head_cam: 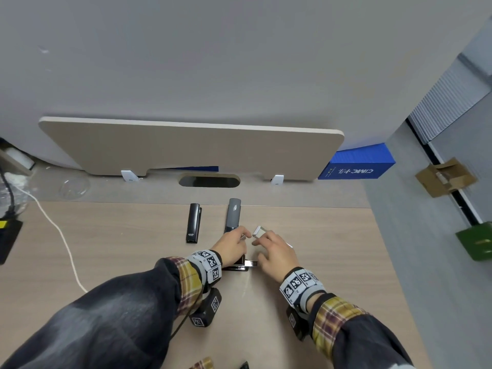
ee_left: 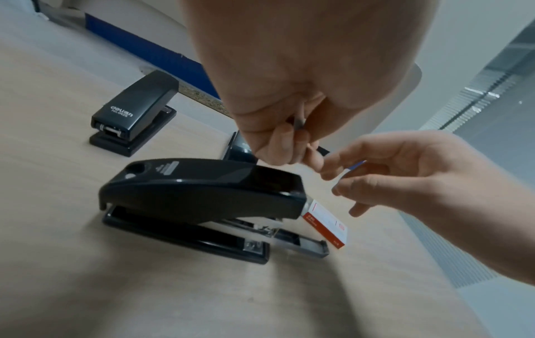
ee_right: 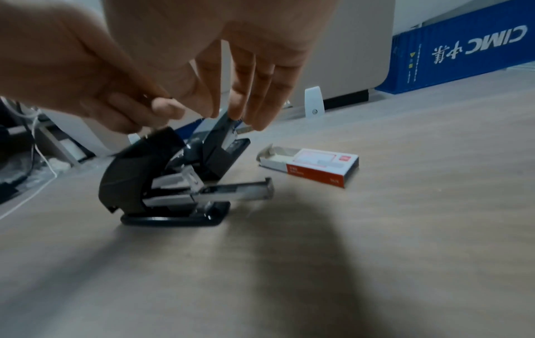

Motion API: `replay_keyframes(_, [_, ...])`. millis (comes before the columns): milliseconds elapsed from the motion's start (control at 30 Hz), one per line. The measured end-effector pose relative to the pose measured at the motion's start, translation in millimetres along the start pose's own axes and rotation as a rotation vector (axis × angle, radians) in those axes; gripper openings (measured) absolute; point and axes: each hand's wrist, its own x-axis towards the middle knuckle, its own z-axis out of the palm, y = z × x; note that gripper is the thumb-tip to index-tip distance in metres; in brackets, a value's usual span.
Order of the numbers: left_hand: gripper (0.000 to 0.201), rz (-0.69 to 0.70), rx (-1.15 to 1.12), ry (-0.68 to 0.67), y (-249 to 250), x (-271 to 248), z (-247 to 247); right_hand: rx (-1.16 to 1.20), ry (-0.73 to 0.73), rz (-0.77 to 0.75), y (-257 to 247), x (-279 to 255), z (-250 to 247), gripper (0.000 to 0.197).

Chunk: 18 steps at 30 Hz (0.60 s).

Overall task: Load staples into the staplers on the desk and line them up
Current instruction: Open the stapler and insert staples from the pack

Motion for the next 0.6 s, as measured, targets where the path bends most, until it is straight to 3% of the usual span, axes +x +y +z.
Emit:
replay_keyframes(133, [0.05,-0.015,-0.139,-0.053,6.8,0.8,-0.5,0.037,0.095,-0.032,-7.8,6.4,-8.9,0.027])
replay_keyframes(300, [0.061,-0.101,-0.317,-0.111,18.2,-1.9,-5.3,-0.017,0.108,-0.177,-13.1,5.1,-9.6,0.022])
replay_keyframes(467, [0.043,-0.145,-0.426,-0.138,22.3,-5.9,-6.7,-0.071,0.12,-0.184,-13.2,5.8,-12.8,0.018])
replay_keyframes(600, [0.023,-0.096,-0.379,-0.093,22.5,-8.1,-5.5,-0.08,0.113,-0.169,-10.5,4.2,-13.0,0.021])
